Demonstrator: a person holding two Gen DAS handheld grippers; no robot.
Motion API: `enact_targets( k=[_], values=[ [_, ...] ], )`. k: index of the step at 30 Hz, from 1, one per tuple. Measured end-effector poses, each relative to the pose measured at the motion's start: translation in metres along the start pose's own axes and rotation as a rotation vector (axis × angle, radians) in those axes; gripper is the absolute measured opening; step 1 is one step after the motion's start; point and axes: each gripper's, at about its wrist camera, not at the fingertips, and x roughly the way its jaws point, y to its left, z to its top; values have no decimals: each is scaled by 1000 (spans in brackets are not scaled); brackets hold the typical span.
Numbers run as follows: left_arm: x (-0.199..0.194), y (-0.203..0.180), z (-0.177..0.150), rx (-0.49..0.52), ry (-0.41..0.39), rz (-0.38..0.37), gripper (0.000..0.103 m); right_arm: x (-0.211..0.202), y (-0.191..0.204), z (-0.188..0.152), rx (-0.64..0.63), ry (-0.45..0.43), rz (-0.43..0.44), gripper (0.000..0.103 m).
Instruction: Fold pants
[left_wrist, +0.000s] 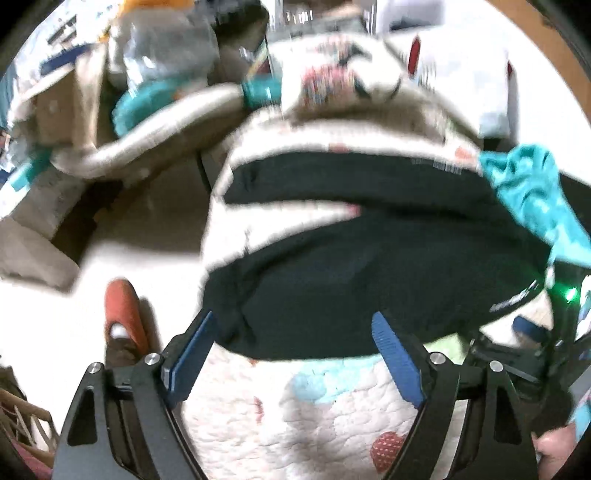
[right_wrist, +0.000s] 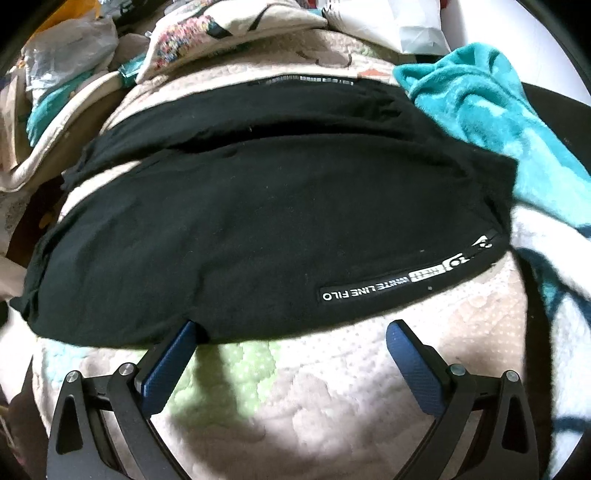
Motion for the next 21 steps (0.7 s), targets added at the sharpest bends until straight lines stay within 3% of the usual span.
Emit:
enact_targets(
  k=[6, 12, 17, 21],
  values=[
    [-91, 8, 30, 0, -217, 38, 86, -61, -6, 6, -3, -179, 42, 103],
    [-152, 8, 61, -4, -373, 84, 91, -148, -6, 23, -7, -326, 201, 103],
    [-159, 3, 80, -16, -390, 24, 97, -201, -3, 55, -109, -455, 208, 103],
    [-136, 4, 87, 16, -353, 8, 97, -202, -7, 86, -147, -445, 189, 103]
  ],
)
